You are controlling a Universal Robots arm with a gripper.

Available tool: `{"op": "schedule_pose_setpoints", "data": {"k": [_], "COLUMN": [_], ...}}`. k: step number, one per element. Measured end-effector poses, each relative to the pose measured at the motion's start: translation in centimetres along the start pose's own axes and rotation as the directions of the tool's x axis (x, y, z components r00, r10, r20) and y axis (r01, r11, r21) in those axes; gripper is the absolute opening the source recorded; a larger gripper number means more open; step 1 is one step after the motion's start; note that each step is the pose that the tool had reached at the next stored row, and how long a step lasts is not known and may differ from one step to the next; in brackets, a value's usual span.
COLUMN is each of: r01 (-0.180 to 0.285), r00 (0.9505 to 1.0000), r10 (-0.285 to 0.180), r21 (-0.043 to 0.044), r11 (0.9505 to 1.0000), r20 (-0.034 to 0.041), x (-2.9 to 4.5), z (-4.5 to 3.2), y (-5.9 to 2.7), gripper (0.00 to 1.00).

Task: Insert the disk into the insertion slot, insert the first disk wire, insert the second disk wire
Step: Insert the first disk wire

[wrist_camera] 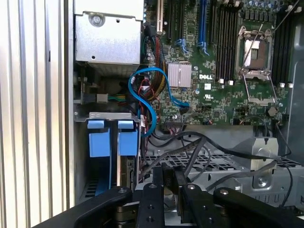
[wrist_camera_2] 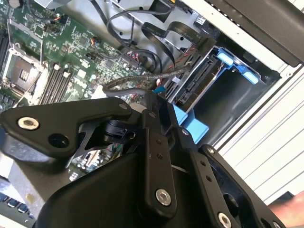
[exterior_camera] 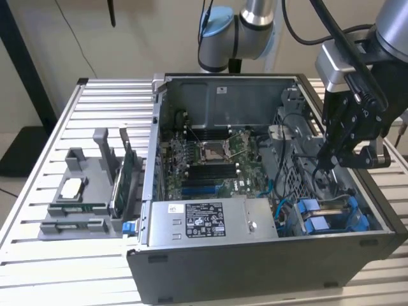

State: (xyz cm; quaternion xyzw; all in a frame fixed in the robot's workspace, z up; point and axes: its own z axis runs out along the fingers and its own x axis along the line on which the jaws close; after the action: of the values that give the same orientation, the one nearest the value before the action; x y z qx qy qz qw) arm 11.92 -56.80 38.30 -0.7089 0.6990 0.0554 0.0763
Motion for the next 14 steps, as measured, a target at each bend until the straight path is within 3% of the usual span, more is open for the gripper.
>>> {"op": "schedule_pose_setpoints", "data": {"k": [6,14], "r01": [0.000,0.000], "r00": [1.0000,1.0000], "r10": [0.000,0.000], "r21": [0.0000,-0.0001], "r11": [1.0000,1.0000], "r20": [-0.0007,-0.0029], "x": [0.14,1.05], "z": [0.07,0.36], "y": [0.01,0.00], "gripper": [0.19,0.19]}}
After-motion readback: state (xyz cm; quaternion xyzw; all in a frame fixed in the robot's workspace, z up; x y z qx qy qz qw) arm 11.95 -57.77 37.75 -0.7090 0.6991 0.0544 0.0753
